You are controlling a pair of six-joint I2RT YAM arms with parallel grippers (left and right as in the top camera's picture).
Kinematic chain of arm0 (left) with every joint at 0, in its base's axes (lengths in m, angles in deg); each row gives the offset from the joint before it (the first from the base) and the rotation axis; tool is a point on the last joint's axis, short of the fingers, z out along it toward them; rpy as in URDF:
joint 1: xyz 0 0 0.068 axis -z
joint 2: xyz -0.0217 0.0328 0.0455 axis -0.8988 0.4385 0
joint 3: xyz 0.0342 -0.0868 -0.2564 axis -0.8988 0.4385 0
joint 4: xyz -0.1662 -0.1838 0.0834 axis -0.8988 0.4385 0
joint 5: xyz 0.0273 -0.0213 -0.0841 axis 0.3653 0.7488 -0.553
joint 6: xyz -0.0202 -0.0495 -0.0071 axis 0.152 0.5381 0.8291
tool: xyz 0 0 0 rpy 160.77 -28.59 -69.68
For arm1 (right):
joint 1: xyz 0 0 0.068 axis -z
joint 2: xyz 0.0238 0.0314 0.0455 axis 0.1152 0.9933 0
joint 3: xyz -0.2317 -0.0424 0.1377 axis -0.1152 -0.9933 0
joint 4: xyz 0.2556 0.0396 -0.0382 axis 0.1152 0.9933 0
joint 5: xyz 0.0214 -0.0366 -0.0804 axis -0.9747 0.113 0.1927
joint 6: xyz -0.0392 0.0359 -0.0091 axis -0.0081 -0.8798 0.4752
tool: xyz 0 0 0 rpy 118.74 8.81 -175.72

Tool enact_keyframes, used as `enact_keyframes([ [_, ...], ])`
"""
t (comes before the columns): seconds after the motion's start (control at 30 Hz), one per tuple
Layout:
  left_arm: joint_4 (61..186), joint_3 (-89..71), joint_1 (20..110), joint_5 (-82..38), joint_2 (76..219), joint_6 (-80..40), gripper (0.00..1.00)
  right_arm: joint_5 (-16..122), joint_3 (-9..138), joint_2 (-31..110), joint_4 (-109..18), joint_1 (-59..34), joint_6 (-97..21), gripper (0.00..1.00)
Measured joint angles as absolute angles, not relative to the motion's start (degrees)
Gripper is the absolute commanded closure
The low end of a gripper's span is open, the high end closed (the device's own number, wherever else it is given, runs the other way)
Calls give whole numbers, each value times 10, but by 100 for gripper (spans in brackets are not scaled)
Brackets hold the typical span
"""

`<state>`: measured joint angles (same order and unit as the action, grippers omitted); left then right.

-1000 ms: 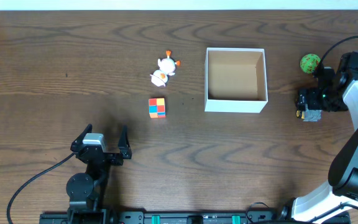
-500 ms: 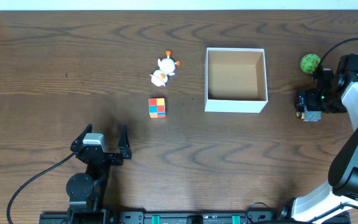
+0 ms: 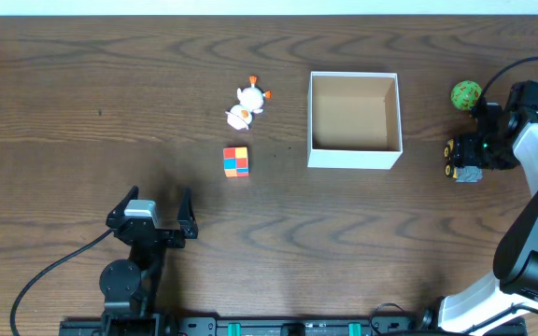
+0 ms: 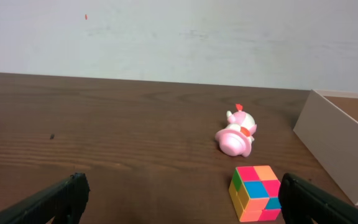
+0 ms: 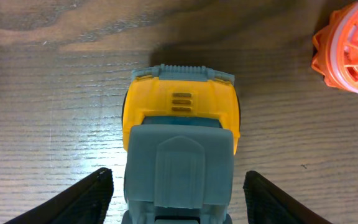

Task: Pack container
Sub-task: 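Lower the right gripper and close it on the toy truck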

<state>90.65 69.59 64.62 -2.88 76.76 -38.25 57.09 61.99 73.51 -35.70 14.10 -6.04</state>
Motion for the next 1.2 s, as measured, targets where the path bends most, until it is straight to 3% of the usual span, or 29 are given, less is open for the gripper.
enact_keyframes([
  [0.23,907,696,646,-29,768,-382,2,579,620,735,-358,141,-75,42],
  [0.47,907,696,646,-29,768,-382,2,580,620,735,-359,141,-82,42],
  [0.57,907,696,646,-29,768,-382,2,580,620,735,-359,141,-82,49],
  [1.2,907,696,646,-29,768,-382,2,578,626,735,-348,140,-94,51],
])
